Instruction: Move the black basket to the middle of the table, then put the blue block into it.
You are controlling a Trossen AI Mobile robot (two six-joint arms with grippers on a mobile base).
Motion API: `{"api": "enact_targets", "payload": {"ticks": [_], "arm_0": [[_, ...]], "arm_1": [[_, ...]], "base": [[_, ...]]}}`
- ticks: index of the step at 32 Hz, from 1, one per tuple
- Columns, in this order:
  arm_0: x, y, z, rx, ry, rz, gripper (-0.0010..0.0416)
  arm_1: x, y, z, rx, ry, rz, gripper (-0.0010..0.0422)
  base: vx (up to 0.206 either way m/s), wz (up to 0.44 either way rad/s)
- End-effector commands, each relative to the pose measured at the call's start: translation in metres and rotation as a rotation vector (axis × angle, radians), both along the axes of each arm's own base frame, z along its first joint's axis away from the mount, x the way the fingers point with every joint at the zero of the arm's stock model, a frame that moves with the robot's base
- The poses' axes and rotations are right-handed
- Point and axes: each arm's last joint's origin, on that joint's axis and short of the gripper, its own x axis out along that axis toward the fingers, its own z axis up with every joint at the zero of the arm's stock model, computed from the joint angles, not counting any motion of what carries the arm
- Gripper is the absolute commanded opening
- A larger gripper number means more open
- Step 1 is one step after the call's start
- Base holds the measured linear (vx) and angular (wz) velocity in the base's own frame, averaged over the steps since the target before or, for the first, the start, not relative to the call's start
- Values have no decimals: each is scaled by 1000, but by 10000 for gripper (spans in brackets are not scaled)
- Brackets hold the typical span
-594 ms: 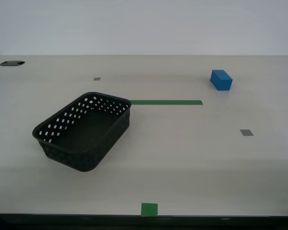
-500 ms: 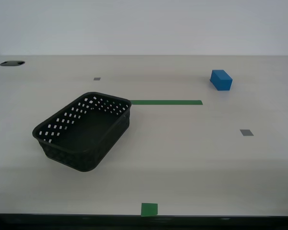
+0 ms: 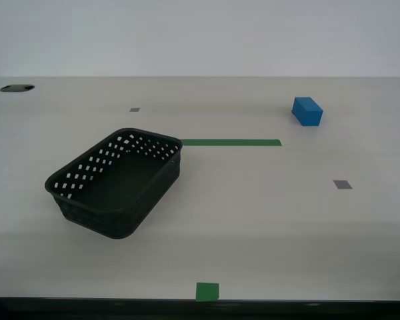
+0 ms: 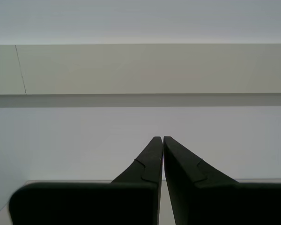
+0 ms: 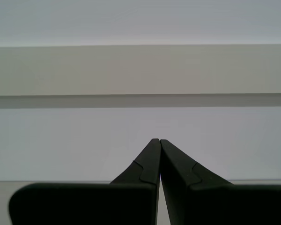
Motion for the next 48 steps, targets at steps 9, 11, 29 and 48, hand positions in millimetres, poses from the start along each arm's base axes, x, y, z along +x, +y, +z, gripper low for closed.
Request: {"api": "enact_targets", "payload": {"ticks": [9, 11, 29, 48], "arm_0": [[0, 0, -5, 1, 52, 1, 0], [0, 0, -6, 3, 65, 2, 1], [0, 2, -10, 52, 104, 9, 1], [-1, 2, -24, 76, 249, 6, 0]], "arm_1": [[5, -4, 3, -67, 441, -111, 0], [3, -4, 6, -58, 530, -124, 0], [-28, -20, -1, -4, 1073, -245, 0], [13, -87, -90, 213, 1470, -399, 1]], "base": [[0, 0], [0, 0], [0, 0], [0, 0]]}}
